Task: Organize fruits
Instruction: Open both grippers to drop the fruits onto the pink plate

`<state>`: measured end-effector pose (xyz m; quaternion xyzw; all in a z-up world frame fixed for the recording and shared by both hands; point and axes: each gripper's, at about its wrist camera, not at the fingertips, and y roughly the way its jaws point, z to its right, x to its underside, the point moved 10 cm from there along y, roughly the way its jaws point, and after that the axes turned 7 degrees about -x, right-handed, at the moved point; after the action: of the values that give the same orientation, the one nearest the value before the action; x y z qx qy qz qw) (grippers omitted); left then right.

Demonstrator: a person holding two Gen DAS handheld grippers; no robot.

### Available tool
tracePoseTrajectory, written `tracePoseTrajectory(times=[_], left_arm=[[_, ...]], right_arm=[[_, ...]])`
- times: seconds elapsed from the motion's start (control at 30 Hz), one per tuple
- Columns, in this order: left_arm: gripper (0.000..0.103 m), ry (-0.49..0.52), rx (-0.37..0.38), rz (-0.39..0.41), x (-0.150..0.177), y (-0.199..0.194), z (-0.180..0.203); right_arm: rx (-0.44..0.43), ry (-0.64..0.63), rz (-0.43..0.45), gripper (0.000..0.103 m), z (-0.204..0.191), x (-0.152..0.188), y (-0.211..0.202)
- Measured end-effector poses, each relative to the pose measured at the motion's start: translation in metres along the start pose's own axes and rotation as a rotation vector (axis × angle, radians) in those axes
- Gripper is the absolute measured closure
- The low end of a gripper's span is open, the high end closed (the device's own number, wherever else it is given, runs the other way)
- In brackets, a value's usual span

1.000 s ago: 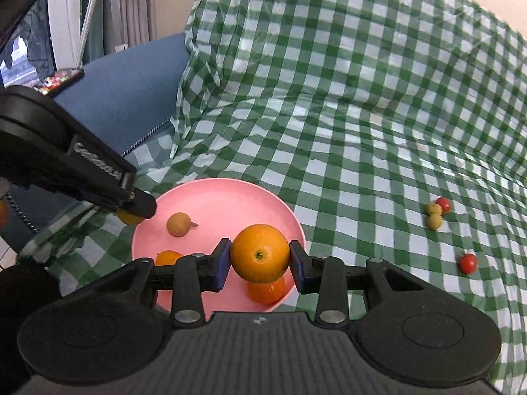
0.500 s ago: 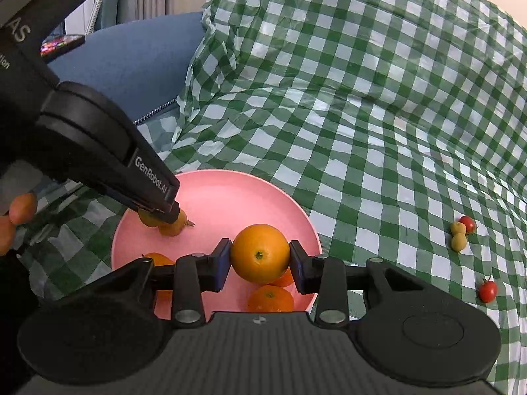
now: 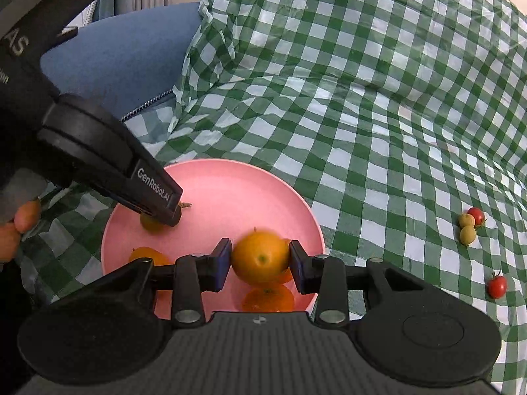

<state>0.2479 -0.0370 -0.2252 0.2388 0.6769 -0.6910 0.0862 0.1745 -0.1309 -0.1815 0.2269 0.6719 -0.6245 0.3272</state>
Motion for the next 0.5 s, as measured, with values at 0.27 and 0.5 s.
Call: tracePoseTrajectory(times=[0.27,0.5], left_arm=[[0.0,0.038,-0.049,0.148,0.002,-0.043,-0.01],[0.0,-0.051,-0.031,0.127,0.047,-0.086,-0.026]], right_arm=[[0.018,0.02,0.009,0.019,0.002,0.003,-0.03],[-0.016,0.064,-0.028,0.007,-0.019,0.024,-0.088]])
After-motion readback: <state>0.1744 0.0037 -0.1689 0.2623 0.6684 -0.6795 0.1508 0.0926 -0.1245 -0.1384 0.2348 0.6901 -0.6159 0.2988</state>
